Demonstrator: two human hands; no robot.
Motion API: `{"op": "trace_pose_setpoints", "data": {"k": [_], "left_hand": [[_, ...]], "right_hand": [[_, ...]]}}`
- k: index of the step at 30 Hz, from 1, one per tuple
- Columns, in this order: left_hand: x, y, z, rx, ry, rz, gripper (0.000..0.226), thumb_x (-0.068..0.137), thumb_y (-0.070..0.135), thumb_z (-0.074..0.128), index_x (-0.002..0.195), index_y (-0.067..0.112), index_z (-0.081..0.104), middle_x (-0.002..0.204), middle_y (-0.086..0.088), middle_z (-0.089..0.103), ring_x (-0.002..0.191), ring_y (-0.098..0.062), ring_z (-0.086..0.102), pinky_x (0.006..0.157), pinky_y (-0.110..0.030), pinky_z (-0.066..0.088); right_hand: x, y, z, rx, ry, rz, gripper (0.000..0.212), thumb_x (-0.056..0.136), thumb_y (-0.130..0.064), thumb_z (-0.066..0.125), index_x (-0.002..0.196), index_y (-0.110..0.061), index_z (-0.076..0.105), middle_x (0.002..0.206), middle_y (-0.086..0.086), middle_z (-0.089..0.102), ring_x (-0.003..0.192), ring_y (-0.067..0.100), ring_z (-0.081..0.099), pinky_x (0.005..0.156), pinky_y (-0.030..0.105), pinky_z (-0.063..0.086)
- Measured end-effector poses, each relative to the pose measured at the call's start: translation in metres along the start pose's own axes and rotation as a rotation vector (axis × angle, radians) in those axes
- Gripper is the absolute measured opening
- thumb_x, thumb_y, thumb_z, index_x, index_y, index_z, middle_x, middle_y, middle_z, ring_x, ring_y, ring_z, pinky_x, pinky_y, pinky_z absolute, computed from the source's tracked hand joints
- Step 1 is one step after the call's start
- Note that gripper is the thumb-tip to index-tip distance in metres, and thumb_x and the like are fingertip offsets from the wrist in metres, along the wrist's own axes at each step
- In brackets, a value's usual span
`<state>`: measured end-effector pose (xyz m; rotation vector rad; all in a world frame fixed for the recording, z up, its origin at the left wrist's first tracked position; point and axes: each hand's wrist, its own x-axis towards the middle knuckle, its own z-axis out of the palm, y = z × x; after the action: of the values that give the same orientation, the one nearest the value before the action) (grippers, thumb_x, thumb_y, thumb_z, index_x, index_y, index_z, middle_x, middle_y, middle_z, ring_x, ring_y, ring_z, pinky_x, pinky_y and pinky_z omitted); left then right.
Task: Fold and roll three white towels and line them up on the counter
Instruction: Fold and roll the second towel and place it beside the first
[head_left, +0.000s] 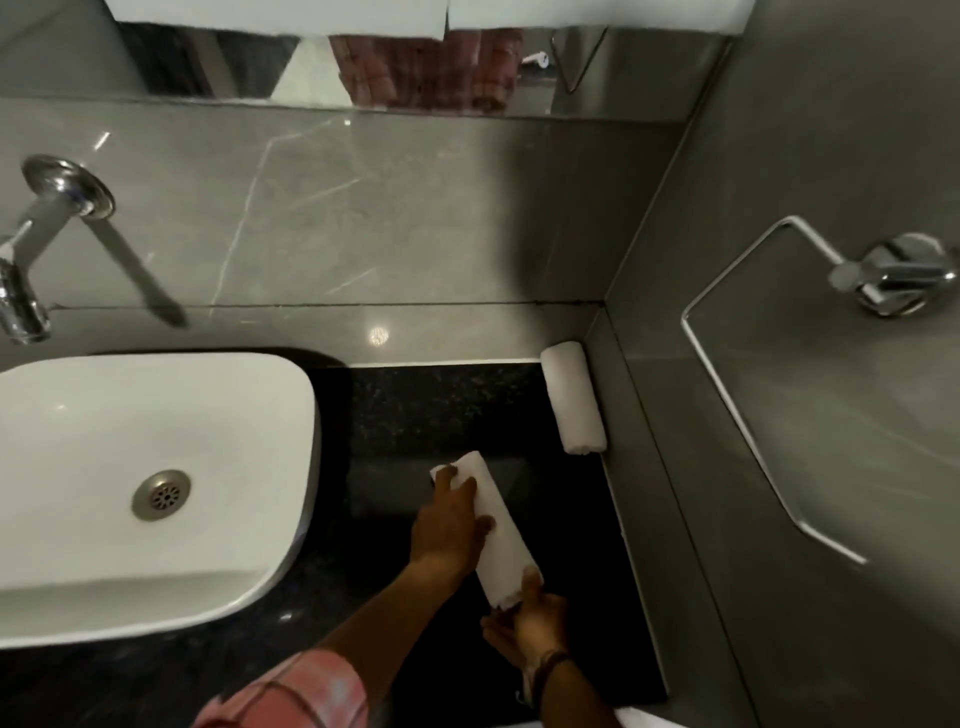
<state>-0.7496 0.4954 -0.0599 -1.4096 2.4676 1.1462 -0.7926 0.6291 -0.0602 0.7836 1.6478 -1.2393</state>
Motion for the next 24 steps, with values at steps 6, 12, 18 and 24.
{"op": "trace_pose_setpoints", "data": {"k": [6, 12, 18, 24], "left_hand": [[0.046, 0.016, -0.002, -0.083, -0.028, 0.177, 0.064, 0.096, 0.026, 0.065, 0.153, 0.015, 0.038, 0.170, -0.005, 0.010, 0.142, -0.035, 0.043, 0.114, -0.042, 0.044], [0.132, 0.056, -0.009, -0.022, -0.026, 0.252, 0.066, 0.097, 0.029, 0.065, 0.154, 0.012, 0.038, 0.169, -0.009, 0.016, 0.145, -0.032, 0.040, 0.113, -0.037, 0.042], [0.191, 0.088, -0.013, -0.014, -0.052, 0.269, 0.066, 0.101, 0.028, 0.059, 0.159, 0.012, 0.030, 0.171, -0.010, 0.013, 0.144, -0.032, 0.042, 0.110, -0.037, 0.043], [0.213, 0.098, -0.016, -0.061, -0.117, 0.282, 0.069, 0.099, 0.023, 0.064, 0.158, 0.010, 0.030, 0.170, -0.012, 0.011, 0.144, -0.034, 0.040, 0.116, -0.039, 0.042]], "right_hand": [[-0.004, -0.035, 0.034, 0.203, 0.039, 0.015, 0.053, 0.104, -0.038, 0.054, 0.132, 0.008, 0.054, 0.113, 0.034, 0.066, 0.063, 0.035, 0.058, 0.059, 0.041, 0.052], [0.017, -0.107, 0.055, 0.278, -0.009, 0.025, 0.057, 0.105, -0.042, 0.048, 0.140, 0.003, 0.050, 0.118, 0.029, 0.065, 0.069, 0.032, 0.059, 0.067, 0.042, 0.053], [0.051, -0.154, 0.075, 0.304, -0.065, 0.032, 0.065, 0.104, -0.052, 0.043, 0.143, 0.000, 0.050, 0.138, 0.026, 0.060, 0.109, 0.034, 0.062, 0.091, 0.043, 0.047], [0.068, -0.165, 0.086, 0.391, -0.070, 0.095, 0.068, 0.103, -0.054, 0.044, 0.141, 0.001, 0.053, 0.139, 0.026, 0.059, 0.124, 0.040, 0.060, 0.106, 0.049, 0.047]]}}
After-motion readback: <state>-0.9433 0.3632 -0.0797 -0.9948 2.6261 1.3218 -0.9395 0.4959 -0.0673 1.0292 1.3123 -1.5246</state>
